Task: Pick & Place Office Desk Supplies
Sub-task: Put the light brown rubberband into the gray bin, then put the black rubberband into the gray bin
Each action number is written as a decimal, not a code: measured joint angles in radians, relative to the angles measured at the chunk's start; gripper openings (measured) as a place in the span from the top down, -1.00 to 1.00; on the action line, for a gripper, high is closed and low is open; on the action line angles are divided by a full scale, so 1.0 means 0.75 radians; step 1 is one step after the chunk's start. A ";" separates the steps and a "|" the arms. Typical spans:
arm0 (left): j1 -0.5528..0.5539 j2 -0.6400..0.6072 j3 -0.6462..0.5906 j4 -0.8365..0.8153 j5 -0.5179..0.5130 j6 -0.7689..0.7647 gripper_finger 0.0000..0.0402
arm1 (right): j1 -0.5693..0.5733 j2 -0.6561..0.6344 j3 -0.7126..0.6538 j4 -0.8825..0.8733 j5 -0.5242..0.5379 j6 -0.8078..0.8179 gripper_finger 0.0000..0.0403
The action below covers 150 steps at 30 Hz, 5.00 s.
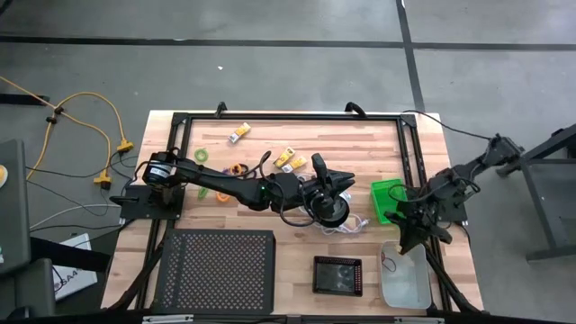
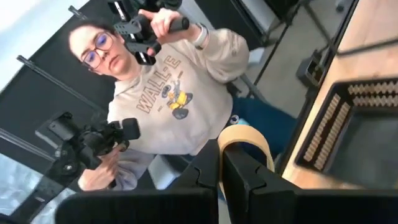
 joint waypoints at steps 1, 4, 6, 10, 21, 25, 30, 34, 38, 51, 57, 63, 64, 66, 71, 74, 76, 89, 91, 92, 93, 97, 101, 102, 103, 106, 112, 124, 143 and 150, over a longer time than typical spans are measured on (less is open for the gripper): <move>0.000 0.000 0.000 0.000 0.000 0.000 0.55 | 0.036 0.009 0.000 0.000 0.040 0.025 0.99; 0.000 0.000 0.000 0.000 0.000 0.000 0.55 | 0.145 0.043 0.000 0.011 0.148 0.097 0.99; 0.000 0.000 0.000 0.000 0.000 0.000 0.55 | 0.220 0.070 0.000 0.030 0.215 0.140 0.99; 0.000 0.000 0.000 0.000 0.000 -0.012 0.55 | 0.360 0.132 0.000 0.092 0.338 0.214 0.99; 0.000 0.000 0.000 0.000 -0.001 -0.032 0.55 | 0.695 0.343 0.000 0.212 0.691 0.445 0.99; 0.001 0.000 0.000 0.000 -0.001 -0.042 0.55 | 0.790 0.435 0.000 0.209 0.815 0.572 0.99; 0.000 0.000 0.000 0.000 -0.001 -0.045 0.55 | 0.874 0.542 0.000 0.211 0.897 0.750 0.99; 0.000 0.000 0.000 0.000 0.000 -0.045 0.55 | 0.919 0.610 0.000 0.256 0.920 0.849 0.99; 0.000 0.000 0.000 0.000 0.000 -0.045 0.55 | 0.936 0.661 0.000 0.305 0.921 0.884 0.99; 0.000 0.000 0.000 0.000 -0.001 -0.047 0.55 | 0.934 0.770 0.000 0.303 0.952 0.954 0.99; 0.000 0.000 0.000 0.000 -0.001 -0.049 0.55 | 0.934 0.777 0.000 0.300 0.946 0.954 0.99; 0.000 0.000 0.000 0.000 -0.001 -0.049 0.55 | 0.934 0.777 0.000 0.298 0.952 0.973 0.98; 0.000 0.000 0.000 0.000 -0.001 -0.049 0.55 | 0.934 0.777 0.000 0.293 0.952 0.989 0.97; 0.000 0.000 0.000 0.000 -0.001 -0.049 0.55 | 0.934 0.777 0.000 0.274 0.951 1.027 0.92; 0.000 0.000 0.000 0.000 -0.001 -0.049 0.55 | 0.934 0.777 0.000 0.225 0.916 1.070 0.71; 0.000 0.000 0.000 0.000 -0.001 -0.049 0.55 | 0.934 0.777 0.000 0.211 0.905 1.072 0.61; 0.000 0.000 0.000 -0.001 -0.001 -0.049 0.55 | 0.934 0.777 0.000 0.204 0.884 1.072 0.55; 0.000 0.000 0.000 -0.001 -0.001 -0.049 0.55 | 0.885 0.777 0.000 -0.072 0.874 1.085 0.53; 0.000 0.000 0.000 -0.001 -0.001 -0.049 0.55 | 0.859 0.777 -0.001 -0.083 0.854 1.065 0.53; 0.000 0.000 0.000 -0.001 -0.001 -0.049 0.55 | 0.845 0.777 -0.001 -0.082 0.833 1.051 0.53; 0.000 0.000 0.000 -0.001 -0.001 -0.049 0.55 | 0.830 0.776 0.000 -0.082 0.810 1.046 0.53; 0.000 0.000 0.000 -0.001 -0.001 -0.049 0.55 | 0.764 0.754 0.000 -0.078 0.703 1.044 0.53; 0.000 0.000 0.000 -0.001 -0.002 -0.049 0.55 | 0.704 0.699 -0.001 -0.008 0.660 1.036 0.53; 0.000 0.000 0.000 -0.001 -0.002 -0.049 0.55 | 0.691 0.682 -0.001 0.029 0.661 1.021 0.53; 0.000 0.000 0.000 -0.001 -0.003 -0.049 0.55 | 0.680 0.663 -0.001 0.076 0.660 1.005 0.53; 0.001 0.000 0.000 -0.001 -0.004 -0.049 0.55 | 0.648 0.611 -0.001 0.234 0.661 0.926 0.53; 0.000 0.000 0.000 -0.001 -0.033 -0.049 0.55 | 0.580 0.522 -0.001 0.443 0.660 0.683 0.53; -0.003 0.000 0.000 -0.003 -0.154 -0.109 0.55 | 0.349 0.490 -0.001 0.397 0.640 0.157 0.53; -0.003 0.000 0.000 -0.011 -0.177 -0.106 0.55 | -0.344 0.182 -0.001 0.369 0.666 -0.453 0.54; -0.003 0.000 0.000 -0.011 -0.176 -0.111 0.55 | -0.569 0.138 -0.001 0.192 0.974 -0.558 0.55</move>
